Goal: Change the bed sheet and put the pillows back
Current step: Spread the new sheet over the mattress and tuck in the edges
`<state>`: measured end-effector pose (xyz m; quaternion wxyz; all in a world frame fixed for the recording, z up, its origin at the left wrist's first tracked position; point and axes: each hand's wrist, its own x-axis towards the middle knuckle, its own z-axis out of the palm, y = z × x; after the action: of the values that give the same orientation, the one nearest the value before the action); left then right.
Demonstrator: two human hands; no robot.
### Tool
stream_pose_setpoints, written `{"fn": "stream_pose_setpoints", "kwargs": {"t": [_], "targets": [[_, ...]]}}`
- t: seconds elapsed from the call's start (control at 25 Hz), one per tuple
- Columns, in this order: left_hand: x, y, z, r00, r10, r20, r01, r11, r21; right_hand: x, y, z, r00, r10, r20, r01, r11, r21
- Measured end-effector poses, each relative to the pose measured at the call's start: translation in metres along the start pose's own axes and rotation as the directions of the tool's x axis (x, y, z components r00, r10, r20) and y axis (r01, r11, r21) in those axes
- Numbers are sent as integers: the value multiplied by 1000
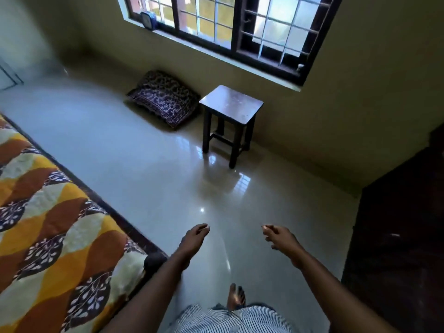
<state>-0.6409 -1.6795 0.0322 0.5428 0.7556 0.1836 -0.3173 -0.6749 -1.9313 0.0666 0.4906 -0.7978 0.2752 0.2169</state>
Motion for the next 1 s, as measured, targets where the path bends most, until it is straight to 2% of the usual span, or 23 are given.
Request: {"fn": "stream_pose_setpoints", "kwargs": {"t": [0.16,0.36,0.6,0.72,0.92,1.0], "targets": [[34,37,-23,987,-22,-159,-2,988,-151,80,-66,-6,987,-74,143,81,996,-48],[93,68,-76,945,-90,-314,-33,931,-365,175,-172,37,925,-201,323,256,957,-138],[162,113,-176,841,-214,-496,-60,876,-479,263,-326,110,834,-253,491,407,882,-237],[186,139,-238,780,-265,-566,-97,844,-528,309,-404,161,762,-286,580,494,837,-236],[206,155,-317,680,-376,-629,-192,737,-648,342,-502,250,667,-261,698,523,831,-188],[224,156,-359,628,-413,-659,-226,714,-663,357,-542,295,606,-255,754,565,805,-181]]}}
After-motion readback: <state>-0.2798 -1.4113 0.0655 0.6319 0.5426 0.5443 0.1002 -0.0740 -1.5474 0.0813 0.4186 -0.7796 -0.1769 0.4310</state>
